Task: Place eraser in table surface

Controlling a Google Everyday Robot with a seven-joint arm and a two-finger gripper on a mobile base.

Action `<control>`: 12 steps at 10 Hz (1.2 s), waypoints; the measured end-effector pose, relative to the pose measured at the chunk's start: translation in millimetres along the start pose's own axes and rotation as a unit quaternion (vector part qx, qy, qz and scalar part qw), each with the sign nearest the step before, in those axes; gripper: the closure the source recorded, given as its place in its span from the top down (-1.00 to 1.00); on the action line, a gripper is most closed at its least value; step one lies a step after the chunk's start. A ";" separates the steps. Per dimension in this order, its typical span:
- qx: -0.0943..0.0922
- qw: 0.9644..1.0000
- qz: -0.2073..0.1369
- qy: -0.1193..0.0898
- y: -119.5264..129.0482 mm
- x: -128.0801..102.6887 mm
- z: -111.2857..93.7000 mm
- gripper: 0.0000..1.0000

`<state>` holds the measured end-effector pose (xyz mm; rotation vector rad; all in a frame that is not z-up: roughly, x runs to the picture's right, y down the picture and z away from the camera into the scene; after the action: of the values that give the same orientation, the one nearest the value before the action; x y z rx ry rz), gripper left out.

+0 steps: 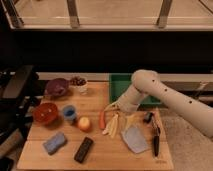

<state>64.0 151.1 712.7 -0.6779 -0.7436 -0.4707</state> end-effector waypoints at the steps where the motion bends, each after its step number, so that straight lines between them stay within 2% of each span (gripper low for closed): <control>1: 0.001 1.000 0.002 0.001 1.2 1.3 -0.7 0.60; 4: -0.001 1.000 0.001 0.001 0.2 1.2 -0.5 0.60; 6: -0.023 0.999 -0.019 -0.011 -1.3 -6.4 12.7 0.60; 8: -0.040 0.998 -0.036 -0.042 -6.3 -19.6 43.1 0.60; 10: -0.053 0.994 -0.046 -0.084 -11.1 -27.0 80.7 0.60; 12: -0.067 0.990 -0.055 -0.111 -11.6 -33.9 105.3 0.60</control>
<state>-13.1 222.4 749.3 -0.8258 -0.9693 -0.5561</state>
